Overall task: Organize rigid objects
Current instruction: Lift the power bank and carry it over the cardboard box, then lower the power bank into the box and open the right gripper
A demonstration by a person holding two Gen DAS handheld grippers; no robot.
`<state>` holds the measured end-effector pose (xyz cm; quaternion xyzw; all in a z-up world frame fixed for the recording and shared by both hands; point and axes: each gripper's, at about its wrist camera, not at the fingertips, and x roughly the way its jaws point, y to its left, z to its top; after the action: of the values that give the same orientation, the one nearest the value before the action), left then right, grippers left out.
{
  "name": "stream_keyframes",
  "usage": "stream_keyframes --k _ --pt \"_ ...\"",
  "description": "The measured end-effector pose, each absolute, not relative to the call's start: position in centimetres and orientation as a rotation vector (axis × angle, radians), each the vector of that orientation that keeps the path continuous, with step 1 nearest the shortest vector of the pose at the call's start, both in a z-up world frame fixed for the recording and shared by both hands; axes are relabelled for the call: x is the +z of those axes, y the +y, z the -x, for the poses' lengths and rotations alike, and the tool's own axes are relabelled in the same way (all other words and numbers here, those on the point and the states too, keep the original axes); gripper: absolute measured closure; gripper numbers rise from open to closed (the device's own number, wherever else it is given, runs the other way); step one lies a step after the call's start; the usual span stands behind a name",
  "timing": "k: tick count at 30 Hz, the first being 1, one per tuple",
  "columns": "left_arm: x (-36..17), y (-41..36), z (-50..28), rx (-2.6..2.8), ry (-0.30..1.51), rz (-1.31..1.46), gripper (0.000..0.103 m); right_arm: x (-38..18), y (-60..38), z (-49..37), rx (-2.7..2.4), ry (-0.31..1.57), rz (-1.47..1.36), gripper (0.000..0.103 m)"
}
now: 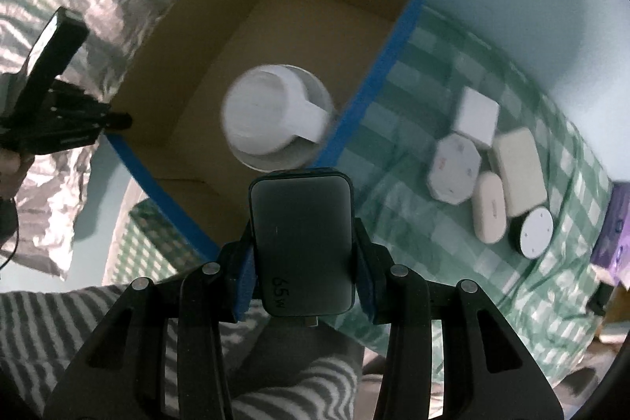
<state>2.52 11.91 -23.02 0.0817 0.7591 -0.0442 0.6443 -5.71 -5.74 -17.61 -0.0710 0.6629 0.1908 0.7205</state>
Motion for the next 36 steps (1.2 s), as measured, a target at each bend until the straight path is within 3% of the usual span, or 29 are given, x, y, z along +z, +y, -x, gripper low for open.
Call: stream_keyframes --k 20,27,36 --pt "-23.2 11.9 -2.6 -0.11 1.731 -0.19 0.096 -19.9 1.1 6.0 0.53 1.471 0.312 0.062" --pt "-23.2 12.0 -2.6 -0.112 1.733 -0.185 0.095 -18.6 0.9 5.5 0.517 1.411 0.305 0.055" --pt "-23.2 12.1 -2.5 -0.116 1.735 -0.18 0.095 -17.6 -1.1 4.7 0.477 1.4 0.242 0.054"
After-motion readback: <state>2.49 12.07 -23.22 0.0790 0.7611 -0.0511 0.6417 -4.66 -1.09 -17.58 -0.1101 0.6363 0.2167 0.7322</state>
